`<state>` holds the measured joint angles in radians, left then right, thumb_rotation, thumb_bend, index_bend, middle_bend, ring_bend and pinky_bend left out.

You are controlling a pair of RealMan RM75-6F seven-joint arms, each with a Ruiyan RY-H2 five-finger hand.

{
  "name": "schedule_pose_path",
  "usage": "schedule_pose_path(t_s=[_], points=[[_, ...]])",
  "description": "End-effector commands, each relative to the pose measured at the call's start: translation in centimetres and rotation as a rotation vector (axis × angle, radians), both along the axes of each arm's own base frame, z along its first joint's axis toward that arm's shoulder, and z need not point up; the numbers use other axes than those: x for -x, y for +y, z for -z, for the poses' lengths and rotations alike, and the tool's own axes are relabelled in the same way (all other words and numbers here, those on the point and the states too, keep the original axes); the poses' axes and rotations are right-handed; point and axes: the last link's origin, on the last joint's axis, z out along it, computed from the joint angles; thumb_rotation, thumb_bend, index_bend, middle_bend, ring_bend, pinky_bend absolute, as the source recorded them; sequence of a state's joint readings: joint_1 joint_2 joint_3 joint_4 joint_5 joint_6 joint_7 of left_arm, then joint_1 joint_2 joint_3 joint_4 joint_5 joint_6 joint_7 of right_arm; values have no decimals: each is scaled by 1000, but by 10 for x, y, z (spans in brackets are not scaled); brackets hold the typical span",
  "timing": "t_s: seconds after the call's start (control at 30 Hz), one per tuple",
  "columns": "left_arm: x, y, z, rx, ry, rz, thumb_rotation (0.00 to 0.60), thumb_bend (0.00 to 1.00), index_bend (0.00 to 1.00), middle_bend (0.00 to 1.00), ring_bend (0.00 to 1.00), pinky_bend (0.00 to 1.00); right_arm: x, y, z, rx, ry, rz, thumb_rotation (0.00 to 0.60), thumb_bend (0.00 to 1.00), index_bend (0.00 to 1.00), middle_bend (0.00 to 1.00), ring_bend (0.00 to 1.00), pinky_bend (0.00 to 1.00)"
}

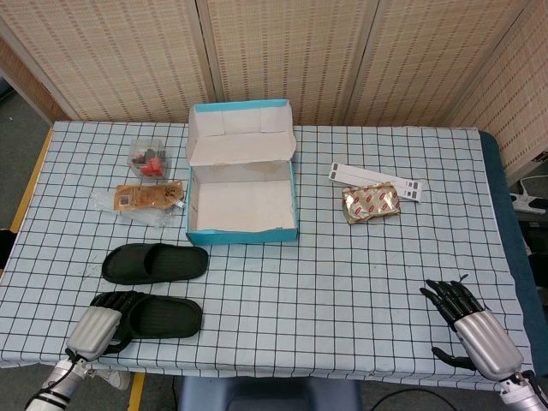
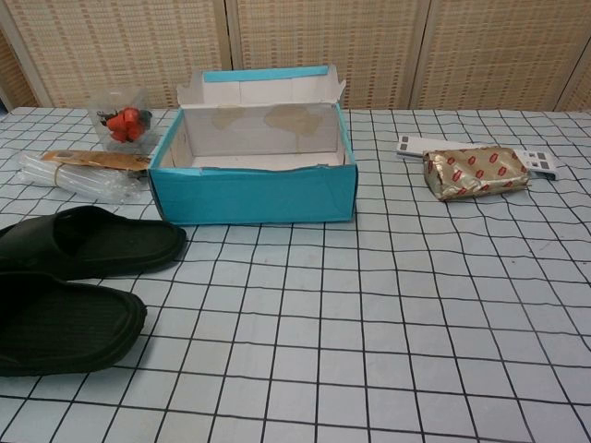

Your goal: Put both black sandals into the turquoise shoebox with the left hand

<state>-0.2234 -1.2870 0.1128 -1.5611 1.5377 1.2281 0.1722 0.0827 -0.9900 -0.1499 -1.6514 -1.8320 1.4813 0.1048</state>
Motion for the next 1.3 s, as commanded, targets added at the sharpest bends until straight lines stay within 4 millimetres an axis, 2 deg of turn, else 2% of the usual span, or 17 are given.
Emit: schedule_pose_path(t_s=[0.03, 0.23, 0.37, 0.5, 0.53, 0.63, 0.7, 0.73, 0.77, 0.83, 1.17, 1.3], points=[[-11, -2, -18, -28, -56, 12, 600, 413, 466, 560, 542, 614, 0, 0, 0, -3, 0, -1, 600, 81, 0, 0, 0, 0], [-38, 11, -52, -93, -198, 21, 600, 417, 468, 563, 545, 619, 0, 0, 1, -10, 0, 1, 600, 81, 0, 0, 0, 0], [-66, 38, -70, -67, -291, -11, 600, 427, 470, 569, 548, 623, 1, -2, 4, -22, 3, 5, 600, 81, 0, 0, 0, 0], [-101, 68, -81, -29, -397, -5, 600, 427, 468, 569, 549, 622, 2, -5, 7, -30, 7, 15, 600, 81, 0, 0, 0, 0], [-104, 71, -81, -27, -404, -2, 600, 428, 467, 569, 549, 619, 2, -6, 7, -30, 8, 16, 600, 81, 0, 0, 0, 0], [-113, 79, -82, -18, -422, 5, 600, 435, 461, 563, 543, 606, 2, -6, 8, -30, 9, 19, 600, 81, 0, 0, 0, 0], [-130, 97, -79, 7, -453, 28, 600, 442, 448, 552, 528, 586, 3, -9, 9, -30, 14, 25, 600, 81, 0, 0, 0, 0], [-150, 124, -71, 26, -510, 56, 600, 442, 446, 550, 524, 582, 5, -12, 9, -26, 19, 34, 600, 81, 0, 0, 0, 0], [-157, 144, -65, 24, -518, 59, 600, 442, 446, 551, 523, 583, 6, -14, 10, -26, 22, 42, 600, 81, 0, 0, 0, 0], [-168, 167, -57, 14, -528, 68, 600, 445, 452, 557, 526, 588, 7, -17, 12, -26, 29, 52, 600, 81, 0, 0, 0, 0], [-199, 240, -37, -20, -539, 78, 600, 450, 456, 561, 528, 591, 16, -27, 16, -18, 70, 105, 600, 81, 0, 0, 0, 0], [-207, 256, -32, -33, -587, 70, 600, 450, 456, 561, 528, 591, 18, -30, 17, -14, 80, 121, 600, 81, 0, 0, 0, 0]])
